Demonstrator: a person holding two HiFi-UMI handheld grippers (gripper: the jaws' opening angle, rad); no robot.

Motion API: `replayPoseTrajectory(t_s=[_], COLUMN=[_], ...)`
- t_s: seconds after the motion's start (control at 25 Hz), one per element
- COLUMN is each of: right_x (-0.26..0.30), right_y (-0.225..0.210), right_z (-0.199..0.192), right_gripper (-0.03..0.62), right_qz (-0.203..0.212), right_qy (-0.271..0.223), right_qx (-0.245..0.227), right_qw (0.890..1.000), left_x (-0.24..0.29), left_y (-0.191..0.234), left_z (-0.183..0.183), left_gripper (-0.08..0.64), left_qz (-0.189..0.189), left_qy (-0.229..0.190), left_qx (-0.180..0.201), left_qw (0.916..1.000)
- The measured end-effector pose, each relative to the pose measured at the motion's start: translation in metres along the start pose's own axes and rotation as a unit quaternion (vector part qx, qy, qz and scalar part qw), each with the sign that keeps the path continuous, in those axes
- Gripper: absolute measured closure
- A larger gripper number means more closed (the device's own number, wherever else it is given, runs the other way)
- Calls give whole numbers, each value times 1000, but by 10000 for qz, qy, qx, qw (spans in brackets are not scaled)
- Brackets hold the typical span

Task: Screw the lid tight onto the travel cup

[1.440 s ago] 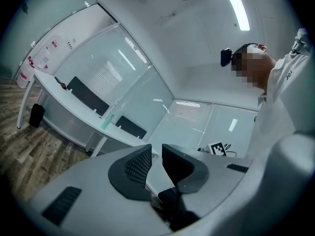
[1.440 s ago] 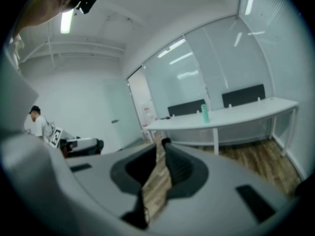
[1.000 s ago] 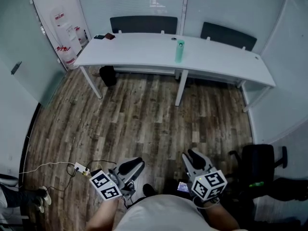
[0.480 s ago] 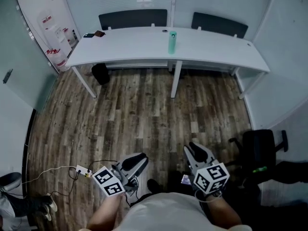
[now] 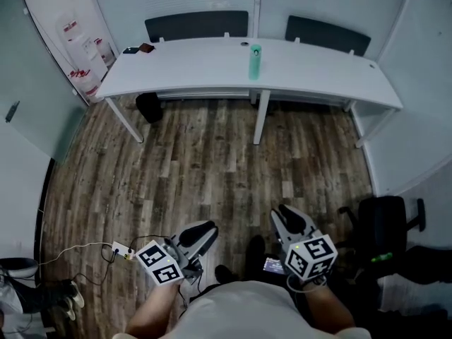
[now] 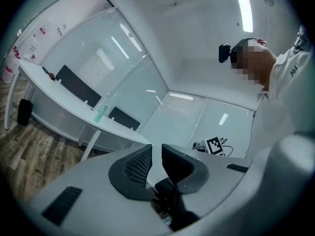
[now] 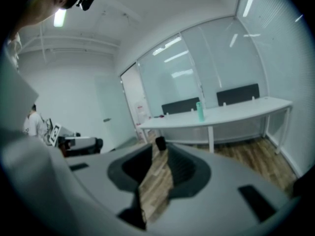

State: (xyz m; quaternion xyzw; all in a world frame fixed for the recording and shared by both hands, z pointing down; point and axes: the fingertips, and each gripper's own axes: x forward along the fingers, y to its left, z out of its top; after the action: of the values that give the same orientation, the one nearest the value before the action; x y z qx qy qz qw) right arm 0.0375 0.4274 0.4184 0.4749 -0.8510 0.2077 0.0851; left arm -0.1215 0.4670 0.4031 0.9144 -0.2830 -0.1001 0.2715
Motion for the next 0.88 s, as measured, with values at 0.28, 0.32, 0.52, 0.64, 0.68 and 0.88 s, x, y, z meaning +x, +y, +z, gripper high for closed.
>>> replayPoseTrajectory(t_s=[0.28, 0.32, 0.52, 0.64, 0.68, 0.88], right_x=[23, 26, 36, 44, 46, 55], right_y=[-61, -71, -123, -143, -148, -165], right_z=[24, 29, 49, 56, 58, 68], right_gripper=[483, 483, 483, 483, 483, 483], right_qz=[97, 101, 211, 321, 354, 475], right_qy=[46, 46, 84, 92, 91, 45], right_qx=[37, 37, 15, 28, 42, 34], right_qw=[9999, 9999, 9997, 9994, 9993, 9989], left_x=[60, 70, 123, 143, 148, 167], left_y=[23, 26, 36, 41, 41, 47], left_z=[13, 15, 31, 40, 42, 49], left_gripper=[479, 479, 477, 476, 475, 462], left_qz=[175, 206, 418, 544, 579, 699], left_qy=[-33, -62, -217, -316, -338, -418], left_qx=[1, -1, 105, 177, 199, 253], left_qw=[9998, 9998, 9988, 9979, 9976, 9964])
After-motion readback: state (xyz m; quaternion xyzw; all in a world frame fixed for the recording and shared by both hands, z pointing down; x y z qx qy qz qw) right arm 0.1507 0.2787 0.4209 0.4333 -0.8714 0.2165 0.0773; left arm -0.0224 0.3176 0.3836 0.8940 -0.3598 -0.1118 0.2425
